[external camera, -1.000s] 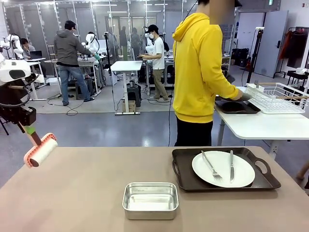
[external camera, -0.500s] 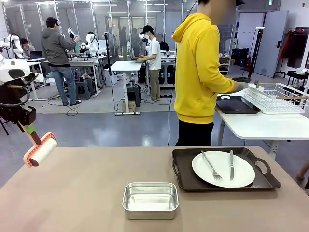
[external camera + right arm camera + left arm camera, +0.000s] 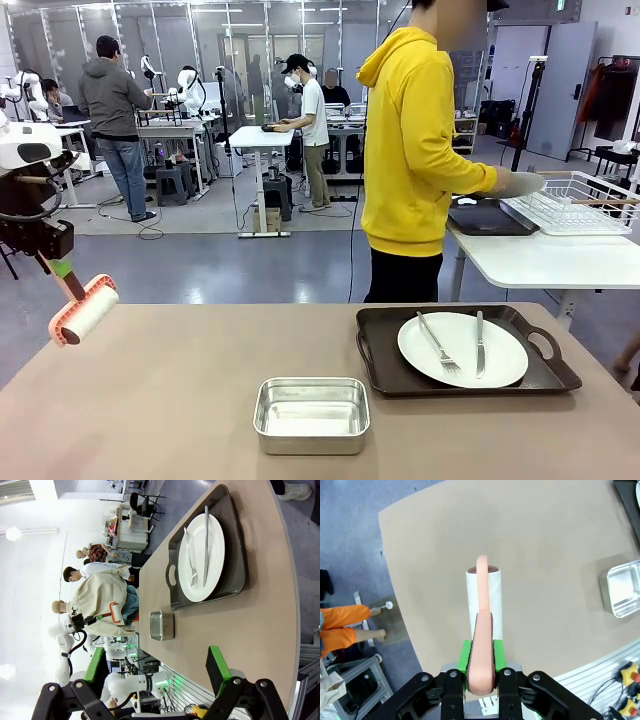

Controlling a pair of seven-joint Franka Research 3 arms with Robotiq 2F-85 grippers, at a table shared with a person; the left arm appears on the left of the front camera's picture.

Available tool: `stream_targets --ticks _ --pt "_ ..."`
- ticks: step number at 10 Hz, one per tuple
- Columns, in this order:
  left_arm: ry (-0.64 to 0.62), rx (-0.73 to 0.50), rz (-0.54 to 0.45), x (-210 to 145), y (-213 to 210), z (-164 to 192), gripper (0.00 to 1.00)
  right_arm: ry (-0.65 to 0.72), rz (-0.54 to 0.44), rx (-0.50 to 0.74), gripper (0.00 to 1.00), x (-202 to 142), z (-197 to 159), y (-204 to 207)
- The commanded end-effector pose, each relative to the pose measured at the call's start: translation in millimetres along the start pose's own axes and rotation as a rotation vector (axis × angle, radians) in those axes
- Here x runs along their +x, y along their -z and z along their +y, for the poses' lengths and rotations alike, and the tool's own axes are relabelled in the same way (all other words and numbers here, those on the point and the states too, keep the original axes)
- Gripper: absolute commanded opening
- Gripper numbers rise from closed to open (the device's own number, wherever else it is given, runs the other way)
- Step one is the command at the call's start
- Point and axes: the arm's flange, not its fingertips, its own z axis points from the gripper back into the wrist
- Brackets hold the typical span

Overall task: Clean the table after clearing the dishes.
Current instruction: Place the Lint Roller back on top of the Airtight Container.

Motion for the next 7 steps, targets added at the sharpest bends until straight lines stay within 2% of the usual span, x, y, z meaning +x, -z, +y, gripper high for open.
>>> stream_targets --ticks 1,4,5,7 --pt "-0.006 0.005 0.002 -4.6 -3.3 0.3 0.21 -0.006 -0.002 0.003 1.0 -1.1 2.8 -0.8" --pt "0.0 0.0 0.0 0.0 0.0 0.0 0.21 -0.006 -0.002 0.003 1.0 -1.1 2.8 -0.8" --pt "0.187 0.041 0.003 30.1 -9.5 -31.5 0.21 -0.006 -0.002 0.003 1.0 -1.1 2.8 -0.8" --pt "0.524 0.012 -0.089 80.3 -22.9 -115.0 0.21 -0.006 -0.002 0.003 1.0 -1.1 2.8 -0.8"
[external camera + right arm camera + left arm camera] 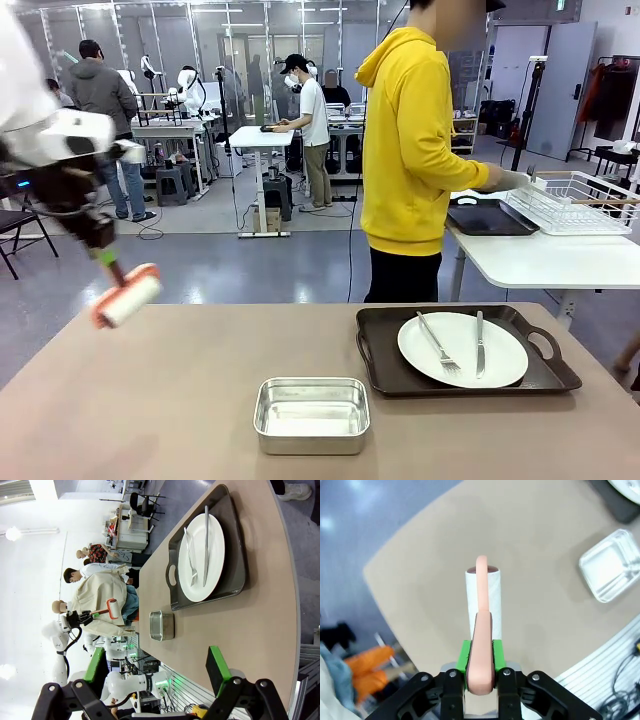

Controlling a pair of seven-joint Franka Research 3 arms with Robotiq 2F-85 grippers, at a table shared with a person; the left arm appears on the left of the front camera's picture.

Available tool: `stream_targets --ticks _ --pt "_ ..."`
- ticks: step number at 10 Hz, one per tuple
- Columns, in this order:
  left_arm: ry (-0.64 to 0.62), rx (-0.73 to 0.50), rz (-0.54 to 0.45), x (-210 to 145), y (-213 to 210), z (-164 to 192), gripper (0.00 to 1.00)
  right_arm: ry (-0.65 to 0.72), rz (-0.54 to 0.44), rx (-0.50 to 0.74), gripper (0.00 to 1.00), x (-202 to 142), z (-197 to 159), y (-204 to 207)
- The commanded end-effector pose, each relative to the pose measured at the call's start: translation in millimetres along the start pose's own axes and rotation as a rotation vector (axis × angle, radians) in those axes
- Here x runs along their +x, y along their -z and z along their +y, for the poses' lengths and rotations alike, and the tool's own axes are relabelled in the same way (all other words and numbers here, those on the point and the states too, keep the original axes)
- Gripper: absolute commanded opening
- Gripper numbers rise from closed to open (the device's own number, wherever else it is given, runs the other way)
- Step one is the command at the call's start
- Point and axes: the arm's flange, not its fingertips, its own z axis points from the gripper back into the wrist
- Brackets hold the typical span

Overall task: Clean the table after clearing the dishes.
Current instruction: Place the Lint Roller back on top of the Airtight Container.

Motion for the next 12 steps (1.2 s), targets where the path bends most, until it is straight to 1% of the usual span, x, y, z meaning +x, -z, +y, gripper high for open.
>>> stream_targets --ticks 1,2,4,5,6,7,9,10,11,12 --pt "0.348 -0.03 -0.029 69.8 -9.1 -45.4 0.21 -0.006 -0.002 0.003 1.0 -1.2 2.8 -1.1" --pt "0.529 -0.081 -0.047 96.1 -14.5 -83.8 0.21 -0.006 -0.002 0.003 1.0 -1.2 2.8 -1.1" --pt "0.839 -0.144 -0.046 125.2 -5.6 -146.5 0.21 -0.006 -0.002 0.003 1.0 -1.2 2.8 -1.1" --pt "0.964 -0.261 -0.016 135.4 5.1 -174.3 0.21 -0.006 -0.002 0.003 1.0 -1.2 2.8 -1.1" --pt "1.049 -0.309 0.027 143.3 19.6 -199.2 0.21 -0.006 -0.002 0.003 1.0 -1.2 2.8 -1.1" --pt "1.076 -0.317 0.073 145.6 33.3 -212.3 0.21 -0.006 -0.002 0.003 1.0 -1.2 2.8 -1.1" --pt "1.115 -0.341 0.061 152.7 57.7 -230.6 0.21 -0.006 -0.002 0.003 1.0 -1.2 2.8 -1.1" --pt "1.1 -0.321 0.057 158.1 60.8 -230.6 0.21 -0.006 -0.002 0.003 1.0 -1.2 2.8 -1.1" --pt "1.075 -0.309 0.033 162.2 52.4 -227.8 0.21 -0.006 -0.002 0.003 1.0 -1.2 2.8 -1.1" --pt "1.095 -0.353 0.06 148.9 70.7 -238.9 0.21 -0.006 -0.002 0.003 1.0 -1.2 2.8 -1.1"
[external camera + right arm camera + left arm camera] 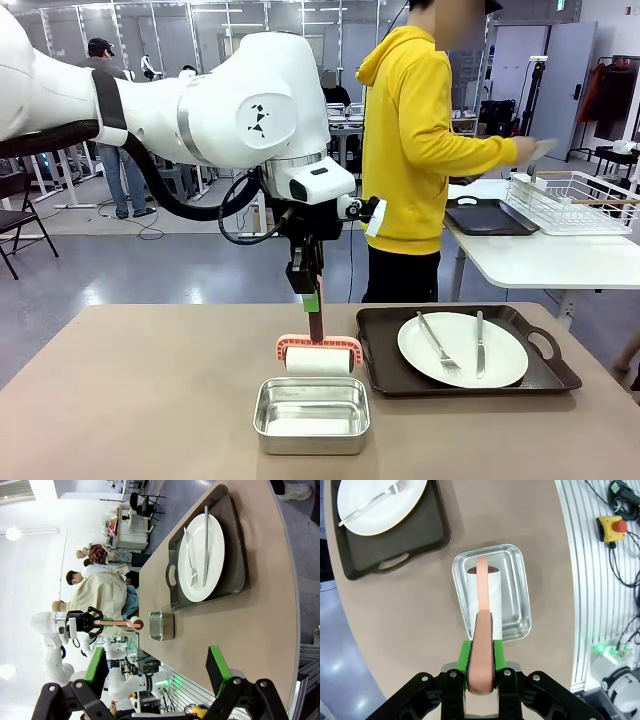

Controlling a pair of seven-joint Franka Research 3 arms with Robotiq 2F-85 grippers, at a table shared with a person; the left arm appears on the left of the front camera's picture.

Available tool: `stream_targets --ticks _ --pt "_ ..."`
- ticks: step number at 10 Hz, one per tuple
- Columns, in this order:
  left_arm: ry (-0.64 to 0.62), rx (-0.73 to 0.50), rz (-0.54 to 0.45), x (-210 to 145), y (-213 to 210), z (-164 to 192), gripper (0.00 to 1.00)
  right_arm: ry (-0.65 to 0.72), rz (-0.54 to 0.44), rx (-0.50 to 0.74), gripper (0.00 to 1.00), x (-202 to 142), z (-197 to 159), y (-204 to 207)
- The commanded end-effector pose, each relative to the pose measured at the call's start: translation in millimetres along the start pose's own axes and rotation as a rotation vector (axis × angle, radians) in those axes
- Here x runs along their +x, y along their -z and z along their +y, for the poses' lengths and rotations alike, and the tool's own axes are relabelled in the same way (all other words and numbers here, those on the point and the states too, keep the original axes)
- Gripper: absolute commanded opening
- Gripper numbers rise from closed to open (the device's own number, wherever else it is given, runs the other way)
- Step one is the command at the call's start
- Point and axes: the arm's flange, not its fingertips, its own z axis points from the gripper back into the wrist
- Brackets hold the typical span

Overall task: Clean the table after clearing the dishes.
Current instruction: Place the Lint Roller back on top of the Airtight Container.

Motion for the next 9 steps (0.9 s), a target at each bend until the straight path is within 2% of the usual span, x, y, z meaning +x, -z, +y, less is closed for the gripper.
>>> stream_targets --ticks 1,3,6,9 --pt "0.007 -0.016 0.003 1.8 6.0 -8.6 0.21 -0.006 -0.002 0.003 1.0 -1.2 2.8 -0.9" --pt "0.004 -0.004 0.002 1.5 2.5 -1.6 0.21 -0.006 -0.002 0.003 1.0 -1.2 2.8 -0.9" --pt "-0.069 -0.115 0.087 -3.3 32.5 22.0 0.21 -0.006 -0.002 0.003 1.0 -1.2 2.8 -0.9" --pt "-0.083 -0.186 0.042 -8.3 64.0 38.8 0.21 -0.006 -0.002 0.003 1.0 -1.2 2.8 -0.9"
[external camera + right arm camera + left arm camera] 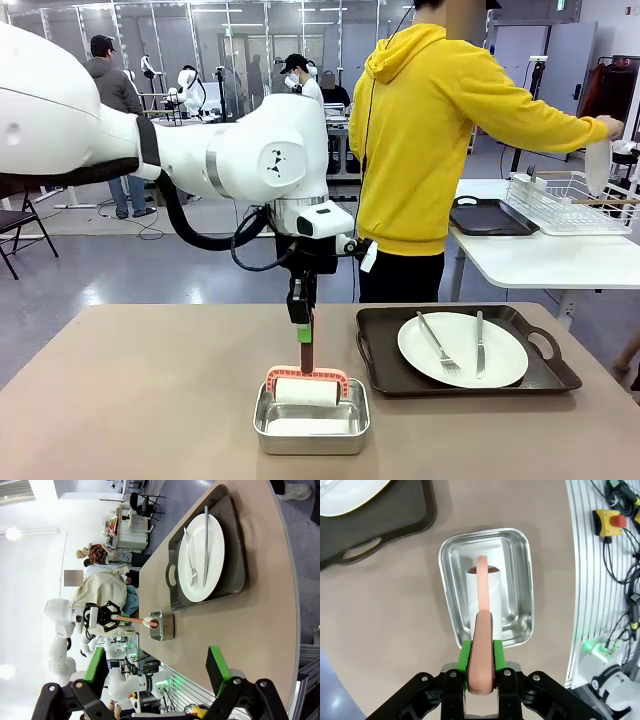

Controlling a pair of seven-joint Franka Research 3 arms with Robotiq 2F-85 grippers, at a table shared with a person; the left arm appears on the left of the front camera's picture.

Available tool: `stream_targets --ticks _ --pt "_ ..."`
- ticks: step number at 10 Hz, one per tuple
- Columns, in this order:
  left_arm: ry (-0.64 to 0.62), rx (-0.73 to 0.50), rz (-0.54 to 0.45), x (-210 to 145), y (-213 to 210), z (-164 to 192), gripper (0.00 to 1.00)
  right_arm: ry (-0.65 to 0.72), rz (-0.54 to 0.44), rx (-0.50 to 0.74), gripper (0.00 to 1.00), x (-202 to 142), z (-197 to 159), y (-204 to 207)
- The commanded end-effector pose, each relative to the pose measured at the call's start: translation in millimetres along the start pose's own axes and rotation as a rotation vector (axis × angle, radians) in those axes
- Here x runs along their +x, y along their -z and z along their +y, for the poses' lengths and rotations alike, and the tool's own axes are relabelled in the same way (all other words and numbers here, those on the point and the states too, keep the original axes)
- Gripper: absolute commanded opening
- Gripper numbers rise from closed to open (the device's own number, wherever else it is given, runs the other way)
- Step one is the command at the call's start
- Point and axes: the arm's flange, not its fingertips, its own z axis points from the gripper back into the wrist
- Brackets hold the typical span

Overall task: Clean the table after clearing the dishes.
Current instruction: Place the Lint Roller back on top of the Airtight Container.

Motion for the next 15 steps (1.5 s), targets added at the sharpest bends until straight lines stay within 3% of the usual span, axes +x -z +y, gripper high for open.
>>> stream_targets --ticks 1,3,9,15 --pt "-0.036 -0.049 -0.021 6.4 -2.9 4.9 0.21 -0.006 -0.002 0.003 1.0 -1.2 2.7 -0.9" --pt "-0.08 -0.048 -0.036 5.1 11.4 12.1 0.21 -0.006 -0.002 0.003 1.0 -1.2 2.7 -0.9" --pt "-0.062 -0.048 0.02 2.3 44.1 40.5 0.21 -0.006 -0.002 0.003 1.0 -1.2 2.7 -0.9" --pt "-0.034 -0.035 0.005 -4.0 56.8 54.6 0.21 -0.006 -0.002 0.003 1.0 -1.2 2.7 -0.9"
